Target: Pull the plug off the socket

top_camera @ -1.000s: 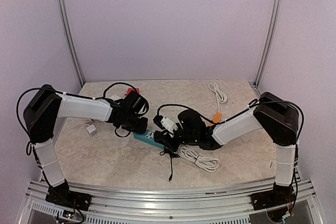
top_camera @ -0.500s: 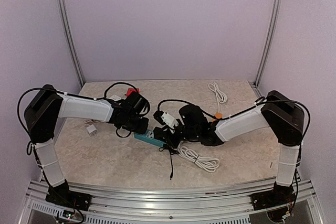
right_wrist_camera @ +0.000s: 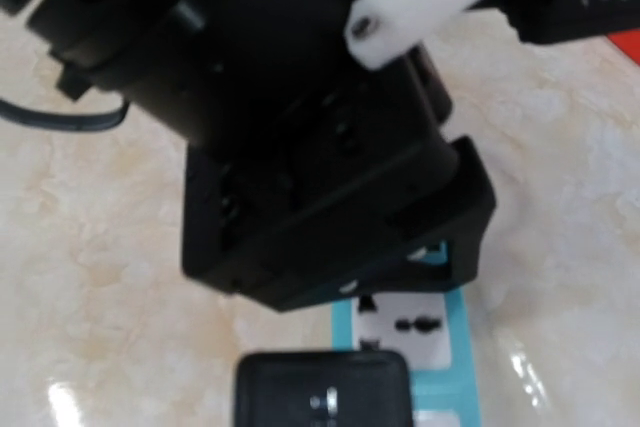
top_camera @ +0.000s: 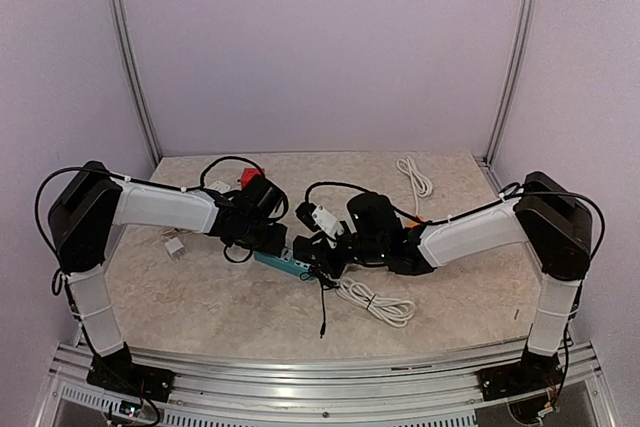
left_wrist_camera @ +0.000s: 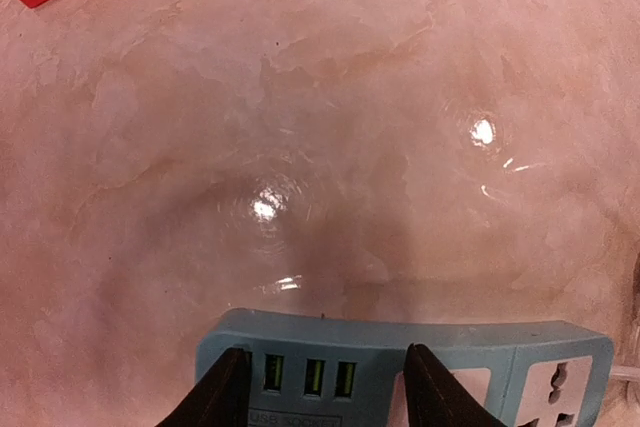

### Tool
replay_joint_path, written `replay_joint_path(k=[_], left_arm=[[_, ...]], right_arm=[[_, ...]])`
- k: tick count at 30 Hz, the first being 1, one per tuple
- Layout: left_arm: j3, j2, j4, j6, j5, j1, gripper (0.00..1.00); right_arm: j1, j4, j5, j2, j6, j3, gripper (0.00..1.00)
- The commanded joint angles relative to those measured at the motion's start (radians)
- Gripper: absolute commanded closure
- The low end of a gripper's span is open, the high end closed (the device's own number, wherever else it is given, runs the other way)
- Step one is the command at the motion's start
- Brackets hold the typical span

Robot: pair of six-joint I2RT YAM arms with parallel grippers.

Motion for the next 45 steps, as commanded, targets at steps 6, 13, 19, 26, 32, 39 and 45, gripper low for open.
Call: replay_joint_path(k=[6, 13, 19, 26, 32, 39, 45], left_arm=[[-0.009, -0.164, -0.003, 0.077, -0.053, 0.001, 0.35], [-0.13, -0.357, 0.203, 0.17, -0.023, -0.016, 0.23], [-0.428, -0.601, 0.527, 0.262, 0.003, -0.053, 0.17], [-0.645, -0.782, 0.717, 0.381, -0.016, -0.132, 0.16], [-0.632, -0.728, 0.768, 0.514, -0.126, -0.253, 0.18], [-0.554, -0.605, 0.828, 0.587, -0.165, -0.331, 0.22], [-0.49, -0.511, 0.834, 0.629, -0.194, -0.366, 0.25]], right_arm=[[-0.02, 0.031, -0.03, -0.103, 0.074, -0.059, 0.88], [-0.038, 0.038, -0.046, -0.157, 0.126, -0.077, 0.88], [-0.06, 0.052, -0.084, -0.24, 0.208, -0.096, 0.87], [-0.065, 0.084, -0.124, -0.309, 0.314, -0.101, 0.85], [-0.064, 0.157, -0.155, -0.326, 0.408, -0.12, 0.84], [-0.063, 0.256, -0.193, -0.304, 0.509, -0.151, 0.83], [-0.057, 0.308, -0.209, -0.286, 0.552, -0.172, 0.83]])
